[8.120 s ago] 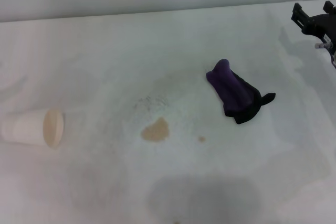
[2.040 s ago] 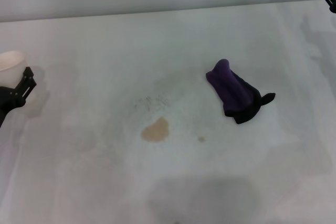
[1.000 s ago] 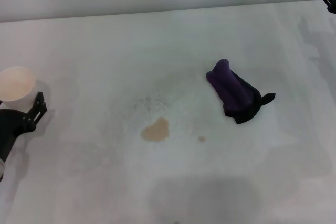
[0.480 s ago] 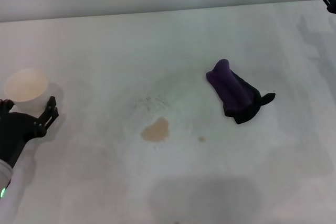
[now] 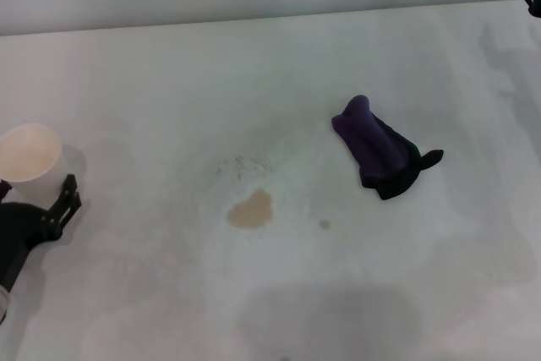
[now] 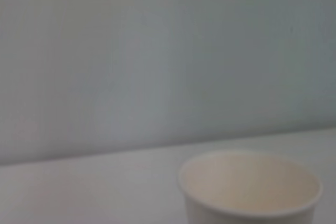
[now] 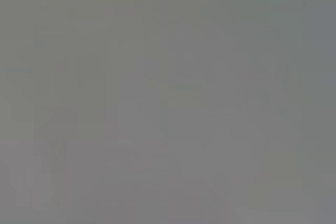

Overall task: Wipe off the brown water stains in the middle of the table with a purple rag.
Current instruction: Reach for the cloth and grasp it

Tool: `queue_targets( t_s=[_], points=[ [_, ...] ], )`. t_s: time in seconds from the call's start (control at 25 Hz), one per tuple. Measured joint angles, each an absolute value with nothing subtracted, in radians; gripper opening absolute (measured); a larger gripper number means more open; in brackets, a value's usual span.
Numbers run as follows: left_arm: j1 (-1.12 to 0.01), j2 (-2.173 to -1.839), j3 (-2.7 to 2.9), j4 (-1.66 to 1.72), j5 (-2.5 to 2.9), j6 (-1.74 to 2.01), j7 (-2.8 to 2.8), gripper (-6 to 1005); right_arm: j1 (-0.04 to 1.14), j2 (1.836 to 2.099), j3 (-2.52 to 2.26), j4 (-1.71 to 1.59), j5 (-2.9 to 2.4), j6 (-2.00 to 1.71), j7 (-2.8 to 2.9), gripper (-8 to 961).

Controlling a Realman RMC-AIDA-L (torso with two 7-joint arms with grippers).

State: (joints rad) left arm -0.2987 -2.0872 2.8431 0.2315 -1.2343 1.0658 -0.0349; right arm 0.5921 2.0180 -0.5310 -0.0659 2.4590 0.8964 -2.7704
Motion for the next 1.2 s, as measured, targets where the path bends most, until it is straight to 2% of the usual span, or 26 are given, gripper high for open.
queue_targets(
  t_s=[0.56, 0.8, 1.0, 1.2],
  points=[
    [-0.193, -2.088, 2.845, 0.267, -1.21, 1.111, -0.014, 872, 0.585, 2.017, -0.531, -0.066, 2.459, 0.914, -2.77, 829],
    [-0.106, -2.086, 2.843, 0.301, -1.203, 1.225, -0.025, 872, 0.582, 2.017, -0.56, -0.066, 2.459, 0.914, -2.768, 830],
    [-0.048, -2.085, 2.842, 0.285, -1.271, 1.336, -0.131, 871, 0.579, 2.016, -0.832, -0.106, 2.399, 0.898, -2.666, 829],
    [-0.044, -2.083, 2.842, 0.232, -1.329, 1.36, -0.218, 871, 0.587, 2.009, -1.179, -0.285, 2.348, 0.741, -2.376, 828]
  ],
)
